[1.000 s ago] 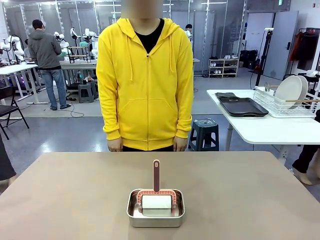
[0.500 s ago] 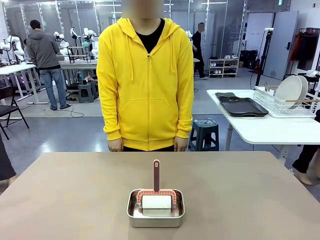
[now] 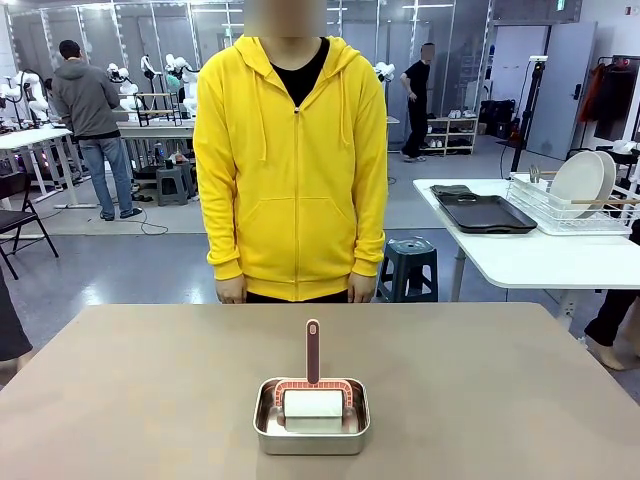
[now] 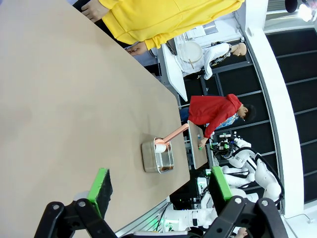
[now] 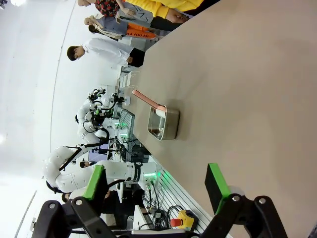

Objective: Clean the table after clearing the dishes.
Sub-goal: Place the Lint Roller back on top of the Airtight Container.

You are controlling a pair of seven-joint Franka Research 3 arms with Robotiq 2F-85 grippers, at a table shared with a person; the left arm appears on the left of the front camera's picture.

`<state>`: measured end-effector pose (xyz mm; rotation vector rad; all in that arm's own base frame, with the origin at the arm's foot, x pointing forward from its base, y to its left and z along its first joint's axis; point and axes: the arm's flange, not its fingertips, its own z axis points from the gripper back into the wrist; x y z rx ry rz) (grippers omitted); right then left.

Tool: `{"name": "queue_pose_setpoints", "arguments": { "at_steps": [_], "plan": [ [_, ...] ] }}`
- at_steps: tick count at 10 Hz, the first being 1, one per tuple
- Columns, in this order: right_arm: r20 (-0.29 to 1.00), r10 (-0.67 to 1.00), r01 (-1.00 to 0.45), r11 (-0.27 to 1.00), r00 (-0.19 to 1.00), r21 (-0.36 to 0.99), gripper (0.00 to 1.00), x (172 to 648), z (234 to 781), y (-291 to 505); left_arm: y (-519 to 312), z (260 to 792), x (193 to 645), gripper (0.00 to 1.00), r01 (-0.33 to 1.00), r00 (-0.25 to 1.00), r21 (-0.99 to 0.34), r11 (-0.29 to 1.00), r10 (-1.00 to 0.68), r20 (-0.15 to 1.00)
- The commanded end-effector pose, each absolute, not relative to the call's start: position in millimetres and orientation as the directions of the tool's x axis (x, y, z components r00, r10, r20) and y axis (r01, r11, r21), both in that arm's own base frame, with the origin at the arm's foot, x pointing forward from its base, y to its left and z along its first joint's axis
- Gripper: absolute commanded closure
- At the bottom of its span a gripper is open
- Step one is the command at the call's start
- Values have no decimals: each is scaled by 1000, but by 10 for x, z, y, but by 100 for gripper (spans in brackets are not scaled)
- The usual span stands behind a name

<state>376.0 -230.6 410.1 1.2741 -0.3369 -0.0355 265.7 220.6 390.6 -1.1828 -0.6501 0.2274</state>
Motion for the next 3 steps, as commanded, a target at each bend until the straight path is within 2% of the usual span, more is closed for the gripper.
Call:
{"name": "queue_pose_setpoints", "arguments": {
  "at_steps": [1,3],
  "plan": [
    [237,-211,-168,300,948,939,0,3740,4126,-2288,2211,3954,2636,0,157,798,-917,366,501,336],
    [237,-211,-168,300,948,939,0,3740,4126,-2288,2211,3954,2636,0,157,798,-917,366,501,336]
  ]
}}
